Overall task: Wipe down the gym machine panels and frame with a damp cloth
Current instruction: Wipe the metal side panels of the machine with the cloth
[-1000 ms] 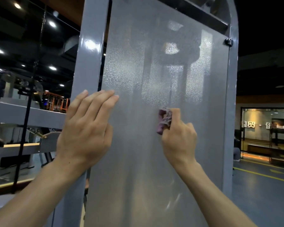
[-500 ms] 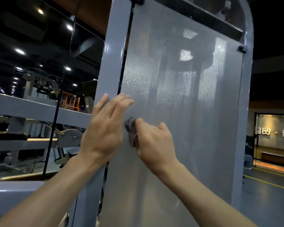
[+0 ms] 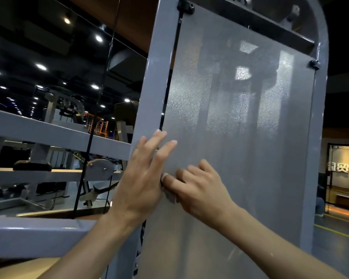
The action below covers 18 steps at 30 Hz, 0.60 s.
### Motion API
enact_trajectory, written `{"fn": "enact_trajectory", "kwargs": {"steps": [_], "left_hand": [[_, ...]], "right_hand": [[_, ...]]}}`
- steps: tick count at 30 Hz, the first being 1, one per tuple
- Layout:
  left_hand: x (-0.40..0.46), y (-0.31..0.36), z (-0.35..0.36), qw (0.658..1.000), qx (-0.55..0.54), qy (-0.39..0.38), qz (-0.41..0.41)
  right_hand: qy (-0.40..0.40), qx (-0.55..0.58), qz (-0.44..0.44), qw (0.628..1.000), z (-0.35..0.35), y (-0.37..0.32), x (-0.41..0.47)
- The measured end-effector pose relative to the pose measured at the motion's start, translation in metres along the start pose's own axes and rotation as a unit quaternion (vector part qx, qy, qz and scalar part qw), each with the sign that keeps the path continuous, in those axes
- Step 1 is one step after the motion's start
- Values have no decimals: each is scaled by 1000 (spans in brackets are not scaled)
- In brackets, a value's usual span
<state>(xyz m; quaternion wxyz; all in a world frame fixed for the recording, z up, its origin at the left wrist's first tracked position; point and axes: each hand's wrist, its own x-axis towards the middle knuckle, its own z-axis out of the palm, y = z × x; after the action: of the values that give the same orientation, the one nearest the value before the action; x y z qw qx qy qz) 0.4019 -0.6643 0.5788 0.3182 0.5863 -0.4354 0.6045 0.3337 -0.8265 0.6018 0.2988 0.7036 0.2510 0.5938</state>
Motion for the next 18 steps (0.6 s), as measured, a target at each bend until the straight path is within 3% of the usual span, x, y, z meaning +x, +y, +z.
{"fn": "enact_trajectory", "kwargs": {"steps": [6,11,18], "left_hand": [[0,2,-1,1000,6,21,-18],[0,6,-6,999,31,-17,21],[3,12,-13,995,62,-79,21]], "right_hand": [[67,6,86,994,-3,30,53],[31,21,20,999,1,4,6],[21,13,39,999,-3,4,6]]}}
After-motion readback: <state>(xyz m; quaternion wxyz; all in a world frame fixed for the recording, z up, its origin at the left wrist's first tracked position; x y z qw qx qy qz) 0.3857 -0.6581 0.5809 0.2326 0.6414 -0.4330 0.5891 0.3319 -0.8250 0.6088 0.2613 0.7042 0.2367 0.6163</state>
